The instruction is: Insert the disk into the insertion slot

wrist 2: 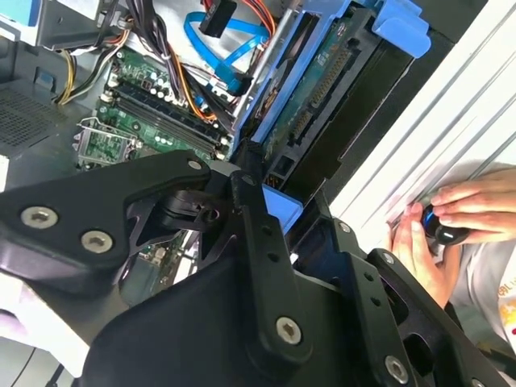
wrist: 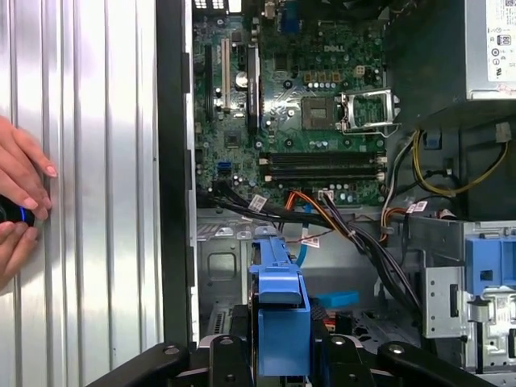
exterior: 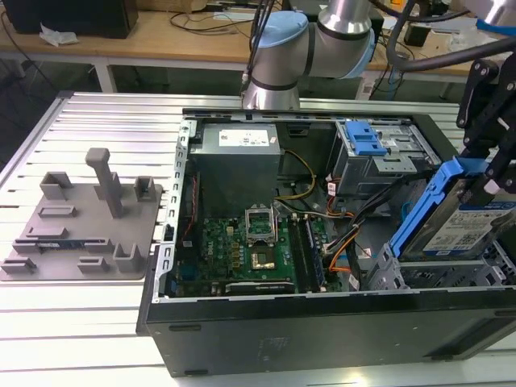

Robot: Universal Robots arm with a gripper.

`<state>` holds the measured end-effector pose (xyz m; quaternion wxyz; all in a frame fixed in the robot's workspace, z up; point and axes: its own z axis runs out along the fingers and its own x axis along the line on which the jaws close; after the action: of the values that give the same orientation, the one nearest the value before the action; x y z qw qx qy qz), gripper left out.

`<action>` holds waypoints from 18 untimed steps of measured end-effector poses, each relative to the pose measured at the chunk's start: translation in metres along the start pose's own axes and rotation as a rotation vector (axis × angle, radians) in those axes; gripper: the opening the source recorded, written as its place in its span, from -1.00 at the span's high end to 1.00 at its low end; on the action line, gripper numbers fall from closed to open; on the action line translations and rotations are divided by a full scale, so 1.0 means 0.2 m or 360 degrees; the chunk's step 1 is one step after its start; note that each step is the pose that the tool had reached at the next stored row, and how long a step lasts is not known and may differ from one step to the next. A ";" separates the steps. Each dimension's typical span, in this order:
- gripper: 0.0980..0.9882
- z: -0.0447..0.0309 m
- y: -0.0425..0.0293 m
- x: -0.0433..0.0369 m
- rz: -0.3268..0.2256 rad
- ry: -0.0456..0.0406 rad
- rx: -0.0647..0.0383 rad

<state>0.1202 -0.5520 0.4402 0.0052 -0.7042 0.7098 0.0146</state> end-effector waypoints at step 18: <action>0.38 0.205 -0.004 0.009 0.0000 0.0000 0.0000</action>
<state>0.1204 -0.5527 0.3990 0.0050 -0.7043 0.7097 0.0145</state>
